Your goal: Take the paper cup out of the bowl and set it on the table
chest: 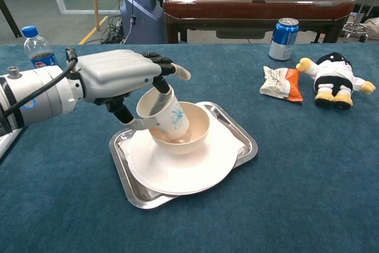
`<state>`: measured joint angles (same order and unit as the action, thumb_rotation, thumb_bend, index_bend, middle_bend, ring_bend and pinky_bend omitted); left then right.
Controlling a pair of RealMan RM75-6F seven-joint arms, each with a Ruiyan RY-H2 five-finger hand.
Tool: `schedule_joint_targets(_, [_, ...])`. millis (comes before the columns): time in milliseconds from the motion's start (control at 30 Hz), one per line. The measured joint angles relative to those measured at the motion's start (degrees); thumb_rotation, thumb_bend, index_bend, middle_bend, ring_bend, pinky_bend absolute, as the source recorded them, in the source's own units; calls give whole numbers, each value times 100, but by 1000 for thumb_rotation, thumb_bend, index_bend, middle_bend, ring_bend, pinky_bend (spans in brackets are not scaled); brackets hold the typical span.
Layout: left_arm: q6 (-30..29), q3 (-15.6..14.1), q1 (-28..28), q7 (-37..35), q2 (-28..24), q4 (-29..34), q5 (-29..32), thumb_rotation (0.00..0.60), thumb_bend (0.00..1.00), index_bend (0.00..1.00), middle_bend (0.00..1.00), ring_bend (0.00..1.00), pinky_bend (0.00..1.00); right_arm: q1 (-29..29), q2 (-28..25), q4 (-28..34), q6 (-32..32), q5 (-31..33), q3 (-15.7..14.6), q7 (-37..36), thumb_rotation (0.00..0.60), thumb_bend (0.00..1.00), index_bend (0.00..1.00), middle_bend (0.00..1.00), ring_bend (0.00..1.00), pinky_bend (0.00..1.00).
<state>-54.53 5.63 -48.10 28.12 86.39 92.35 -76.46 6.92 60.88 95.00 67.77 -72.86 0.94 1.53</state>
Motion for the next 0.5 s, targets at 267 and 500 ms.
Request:
schedule_joint_targets(267, [-69, 70, -31, 528, -238, 440, 162, 600, 319, 615, 97, 0, 0, -7, -31, 2, 19, -34, -2, -63, 600, 204, 0, 0, 0, 0])
schedule_joint_targets(500, [-100, 104, -66, 929, -487, 854, 379, 600, 319, 615, 97, 0, 0, 12, -23, 6, -13, -46, -10, -42, 600, 204, 0, 0, 0, 0])
